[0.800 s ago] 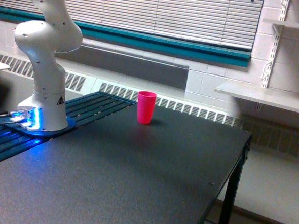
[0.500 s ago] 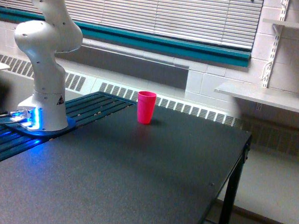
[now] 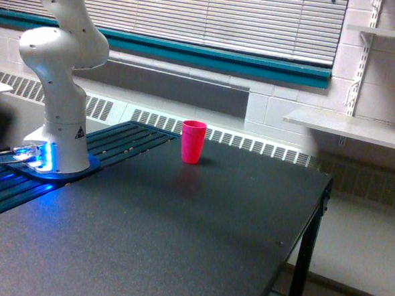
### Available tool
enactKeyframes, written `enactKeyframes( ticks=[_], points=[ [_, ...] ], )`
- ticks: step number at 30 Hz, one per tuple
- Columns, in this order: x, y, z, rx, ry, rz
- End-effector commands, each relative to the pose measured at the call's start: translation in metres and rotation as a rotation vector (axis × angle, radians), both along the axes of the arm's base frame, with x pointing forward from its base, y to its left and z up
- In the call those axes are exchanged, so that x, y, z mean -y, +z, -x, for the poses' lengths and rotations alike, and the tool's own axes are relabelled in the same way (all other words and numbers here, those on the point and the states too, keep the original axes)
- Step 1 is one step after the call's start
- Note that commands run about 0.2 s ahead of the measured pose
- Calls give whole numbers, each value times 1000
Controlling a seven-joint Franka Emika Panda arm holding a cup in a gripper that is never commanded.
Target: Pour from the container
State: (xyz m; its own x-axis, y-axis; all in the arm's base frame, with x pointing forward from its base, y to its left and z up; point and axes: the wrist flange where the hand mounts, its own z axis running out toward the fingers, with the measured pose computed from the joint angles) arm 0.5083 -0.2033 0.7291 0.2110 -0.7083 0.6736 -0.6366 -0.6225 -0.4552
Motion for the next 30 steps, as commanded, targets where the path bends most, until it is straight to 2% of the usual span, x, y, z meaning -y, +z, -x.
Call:
enactKeyframes(
  ticks=[1,8,15,19,23,30],
  points=[
    [-36,-19,-13,-42,73,14],
    [-71,-38,-18,-85,151,40],
    [-111,-54,-14,-126,225,80],
    [-132,-62,-5,-148,273,97],
    [-157,-71,6,-175,321,135],
    [-194,-87,32,-206,399,174]
  ],
)
